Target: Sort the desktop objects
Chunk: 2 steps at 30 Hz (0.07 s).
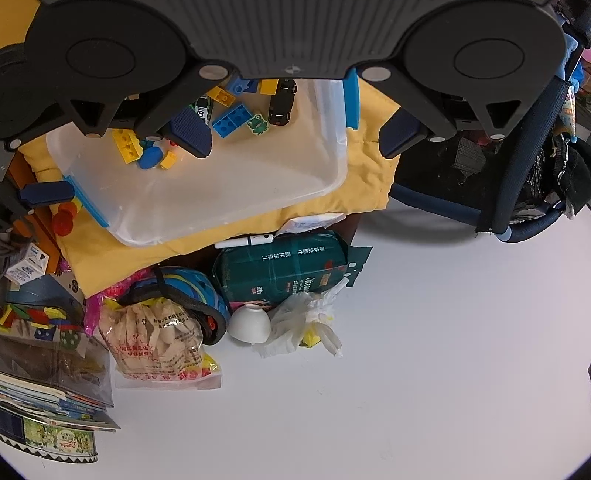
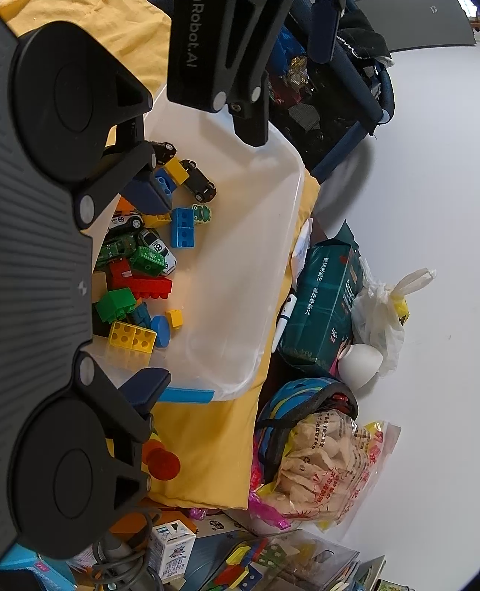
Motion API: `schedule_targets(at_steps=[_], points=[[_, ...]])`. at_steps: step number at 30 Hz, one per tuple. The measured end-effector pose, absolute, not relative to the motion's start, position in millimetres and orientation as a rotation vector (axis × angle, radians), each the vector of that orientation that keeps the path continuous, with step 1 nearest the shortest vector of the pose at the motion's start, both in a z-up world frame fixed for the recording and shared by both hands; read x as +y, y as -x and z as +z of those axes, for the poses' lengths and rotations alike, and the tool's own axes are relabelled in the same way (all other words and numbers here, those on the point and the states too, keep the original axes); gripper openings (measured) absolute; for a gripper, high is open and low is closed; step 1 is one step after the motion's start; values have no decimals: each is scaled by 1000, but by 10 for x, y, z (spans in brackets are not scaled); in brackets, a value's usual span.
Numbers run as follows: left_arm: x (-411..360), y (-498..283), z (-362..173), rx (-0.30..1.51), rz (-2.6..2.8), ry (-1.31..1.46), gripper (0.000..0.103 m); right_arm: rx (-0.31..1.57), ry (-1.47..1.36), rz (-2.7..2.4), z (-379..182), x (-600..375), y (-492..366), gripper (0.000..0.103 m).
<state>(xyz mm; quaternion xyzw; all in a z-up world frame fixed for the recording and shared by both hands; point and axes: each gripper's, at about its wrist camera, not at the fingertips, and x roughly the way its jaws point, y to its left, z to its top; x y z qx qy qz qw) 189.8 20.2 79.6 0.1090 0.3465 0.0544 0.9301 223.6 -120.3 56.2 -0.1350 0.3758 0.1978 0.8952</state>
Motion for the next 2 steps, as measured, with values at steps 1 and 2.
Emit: schedule_targets(at_steps=[1,2], points=[[201,-1898,793,710,109,-224,99,778,279,410,563,-1203,-2239,92],[202,-1899,792,711,109,-224,99,777,279,409,563,-1203,-2239,92]])
